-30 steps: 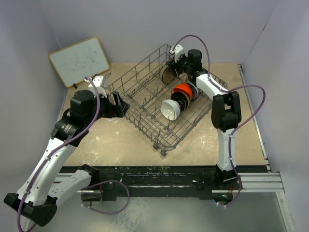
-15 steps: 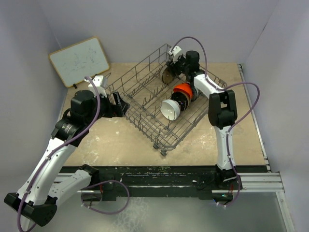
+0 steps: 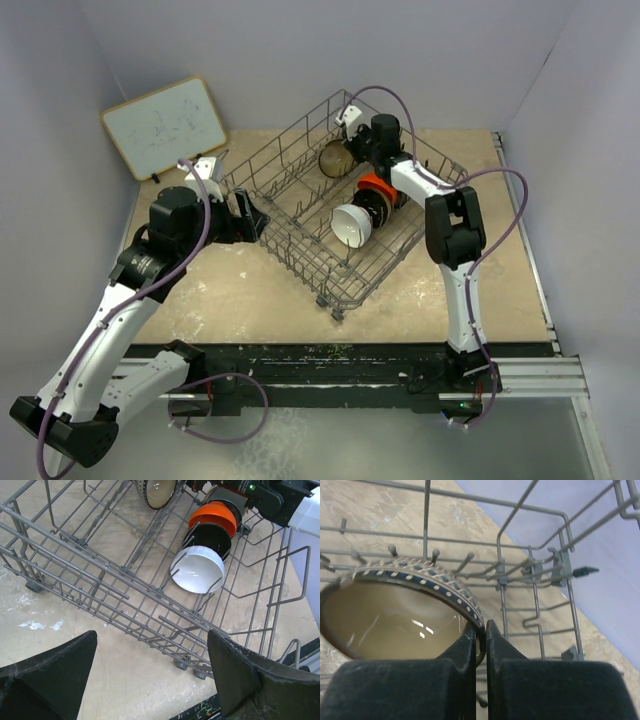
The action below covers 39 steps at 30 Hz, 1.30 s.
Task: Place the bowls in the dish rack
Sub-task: Adjust the bowl in the dish rack.
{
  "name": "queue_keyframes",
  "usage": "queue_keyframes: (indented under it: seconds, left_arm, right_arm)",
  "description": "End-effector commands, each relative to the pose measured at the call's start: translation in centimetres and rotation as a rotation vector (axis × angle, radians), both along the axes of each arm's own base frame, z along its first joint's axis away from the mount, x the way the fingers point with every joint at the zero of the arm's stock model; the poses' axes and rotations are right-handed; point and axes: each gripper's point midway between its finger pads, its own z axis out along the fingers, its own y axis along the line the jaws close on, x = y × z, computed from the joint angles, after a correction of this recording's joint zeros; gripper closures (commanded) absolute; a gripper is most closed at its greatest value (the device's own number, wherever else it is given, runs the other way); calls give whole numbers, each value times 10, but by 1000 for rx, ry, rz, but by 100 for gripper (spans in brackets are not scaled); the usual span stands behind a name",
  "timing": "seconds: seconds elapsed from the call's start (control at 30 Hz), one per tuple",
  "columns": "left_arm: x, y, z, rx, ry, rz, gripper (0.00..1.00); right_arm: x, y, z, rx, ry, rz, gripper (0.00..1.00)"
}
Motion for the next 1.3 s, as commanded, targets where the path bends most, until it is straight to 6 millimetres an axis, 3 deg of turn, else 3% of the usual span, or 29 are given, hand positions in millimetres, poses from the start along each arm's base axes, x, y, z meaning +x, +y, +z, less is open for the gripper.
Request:
queue_keyframes:
  seconds: [0.0, 0.13, 0.23, 0.37, 0.63, 0.8, 0.9, 1.03, 1.17, 1.27]
  left_arm:
    - [1, 1, 16, -22, -67, -1, 6]
    - [-4, 2, 22, -34, -75, 0, 6]
    - [-8, 4, 26, -43, -83, 4, 6]
    - [-15, 7, 31, -52, -92, 9, 6]
    - [-24, 14, 37, -62, -111, 22, 6]
    - [-27, 15, 39, -65, -118, 22, 6]
    - [-29, 16, 40, -65, -124, 26, 6]
    - [-30, 18, 39, -63, -127, 31, 6]
    - [-31, 19, 38, -66, -128, 31, 6]
    - [-32, 19, 39, -69, -132, 29, 6]
  right_arm:
    - [8, -12, 92, 87, -249, -166, 100]
    - [-6, -16, 129, 88, -379, -316, 100]
    - [-24, -20, 168, 92, -498, -438, 100]
    - [-45, -28, 198, 94, -576, -549, 100]
    - [-77, -64, 225, 80, -687, -778, 100]
    - [-89, -68, 245, 95, -743, -811, 100]
    - [-90, -61, 262, 124, -771, -755, 100]
    - [-85, -30, 275, 128, -764, -567, 100]
    - [-87, 15, 269, 119, -674, -279, 100]
    - [-88, 29, 258, 153, -582, -160, 100]
